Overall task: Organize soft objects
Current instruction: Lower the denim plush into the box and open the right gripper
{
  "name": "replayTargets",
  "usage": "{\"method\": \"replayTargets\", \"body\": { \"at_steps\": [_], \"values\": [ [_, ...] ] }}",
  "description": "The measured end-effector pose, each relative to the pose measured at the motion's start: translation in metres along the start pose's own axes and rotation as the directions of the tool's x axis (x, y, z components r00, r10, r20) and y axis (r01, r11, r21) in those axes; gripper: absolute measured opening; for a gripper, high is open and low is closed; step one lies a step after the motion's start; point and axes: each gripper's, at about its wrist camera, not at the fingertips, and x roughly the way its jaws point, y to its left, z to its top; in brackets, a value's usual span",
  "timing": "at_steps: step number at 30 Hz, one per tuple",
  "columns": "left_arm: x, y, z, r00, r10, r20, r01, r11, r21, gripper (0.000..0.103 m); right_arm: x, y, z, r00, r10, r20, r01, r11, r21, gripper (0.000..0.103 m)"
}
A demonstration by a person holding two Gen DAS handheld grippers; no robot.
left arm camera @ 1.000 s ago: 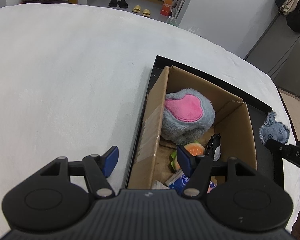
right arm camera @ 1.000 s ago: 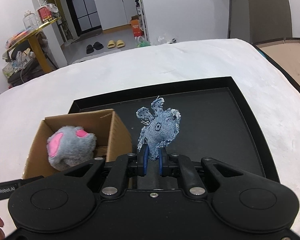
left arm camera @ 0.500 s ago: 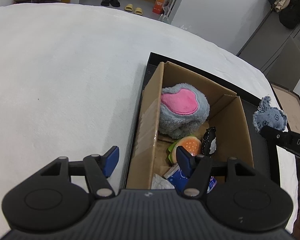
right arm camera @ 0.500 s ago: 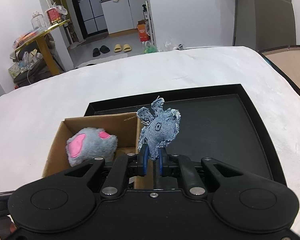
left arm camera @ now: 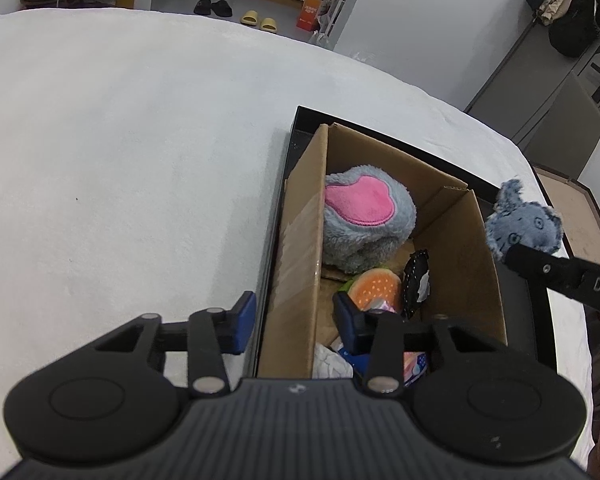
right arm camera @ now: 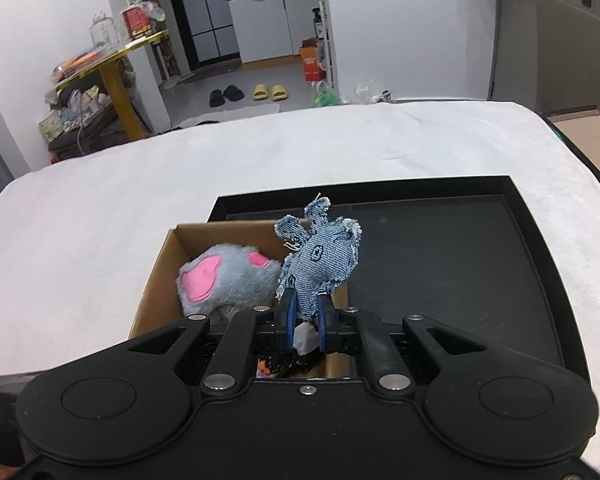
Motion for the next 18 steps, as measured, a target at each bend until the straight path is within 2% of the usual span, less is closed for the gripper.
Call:
{"method": "replayTargets", "body": {
  "at_steps": [5,8,9,18],
  "values": [
    [0.0017,0.0024,-0.0018,1.0,-0.024,-0.015,0.024,1.0,-0.001,0.024,0.0038,0.0059,-0.0048,0.999,0.005,-0.036,-0.006,1.0,-0.015,0.015],
    [0.0013,0.003,-0.0025,0.999,-0.034,-0.017,0.034,0.999,-0.002,0.019,0.0014,0.0087,-0.0048,0.999,-0.009,-0.032,0.008,1.0,-0.022,0.037],
    [0.0012,0.0035,-0.0024,0.999,-0.037,-0.015,0.037,0.999,-0.004,0.019,-0.0002,0.0087,-0.0039,1.0,-0.016,-0.025,0.015,1.0,-0.023,0.04],
    [0.0016,0.0069,-0.0023,0.999,-0.042,-0.016,0.042,0.999,-0.009,0.018,-0.0024,0.0074,-0.0035,0.999,-0.027,-0.018,0.027,0.999,-0.022,0.04]
  ]
}}
